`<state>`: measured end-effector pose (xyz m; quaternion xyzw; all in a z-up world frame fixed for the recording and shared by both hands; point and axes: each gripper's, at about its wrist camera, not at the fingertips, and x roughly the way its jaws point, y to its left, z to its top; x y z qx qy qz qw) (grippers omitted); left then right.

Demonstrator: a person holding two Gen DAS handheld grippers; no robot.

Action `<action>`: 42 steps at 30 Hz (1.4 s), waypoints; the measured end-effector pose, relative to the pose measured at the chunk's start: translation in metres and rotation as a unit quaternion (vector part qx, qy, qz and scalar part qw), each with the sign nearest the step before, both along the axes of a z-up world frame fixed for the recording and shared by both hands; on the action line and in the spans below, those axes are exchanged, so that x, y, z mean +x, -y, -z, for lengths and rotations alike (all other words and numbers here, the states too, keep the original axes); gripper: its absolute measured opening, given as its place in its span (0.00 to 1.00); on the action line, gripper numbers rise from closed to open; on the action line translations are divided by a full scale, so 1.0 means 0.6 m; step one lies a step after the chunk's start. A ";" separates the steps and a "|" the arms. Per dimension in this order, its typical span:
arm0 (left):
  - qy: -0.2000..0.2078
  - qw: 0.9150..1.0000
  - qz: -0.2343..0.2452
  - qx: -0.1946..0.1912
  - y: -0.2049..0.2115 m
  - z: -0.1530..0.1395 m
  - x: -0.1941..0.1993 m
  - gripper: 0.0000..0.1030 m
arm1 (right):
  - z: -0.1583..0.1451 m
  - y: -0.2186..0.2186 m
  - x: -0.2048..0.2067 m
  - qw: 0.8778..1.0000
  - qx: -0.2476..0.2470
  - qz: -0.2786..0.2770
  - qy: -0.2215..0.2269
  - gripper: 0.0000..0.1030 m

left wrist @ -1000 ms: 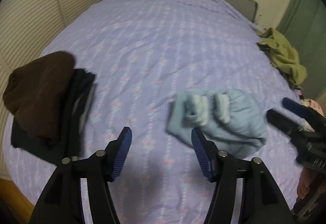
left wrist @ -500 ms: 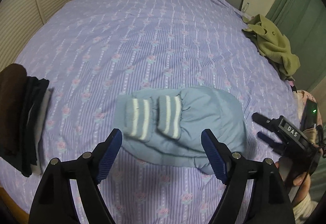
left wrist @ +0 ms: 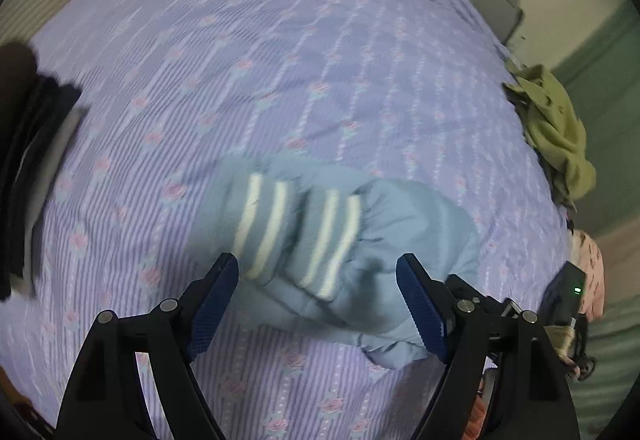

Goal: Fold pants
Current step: 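Grasp the folded blue pants bundle with both tools, cuffs in the left tool, then lift the bundle with both tools and carry it onto the dark clothes stack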

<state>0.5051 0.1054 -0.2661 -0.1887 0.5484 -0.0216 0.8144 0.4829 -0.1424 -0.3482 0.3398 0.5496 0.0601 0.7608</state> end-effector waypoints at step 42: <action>-0.073 0.963 -0.090 -0.244 -0.128 0.208 0.046 0.76 | 0.047 -0.068 0.064 0.997 -0.020 -0.068 -0.019 0.81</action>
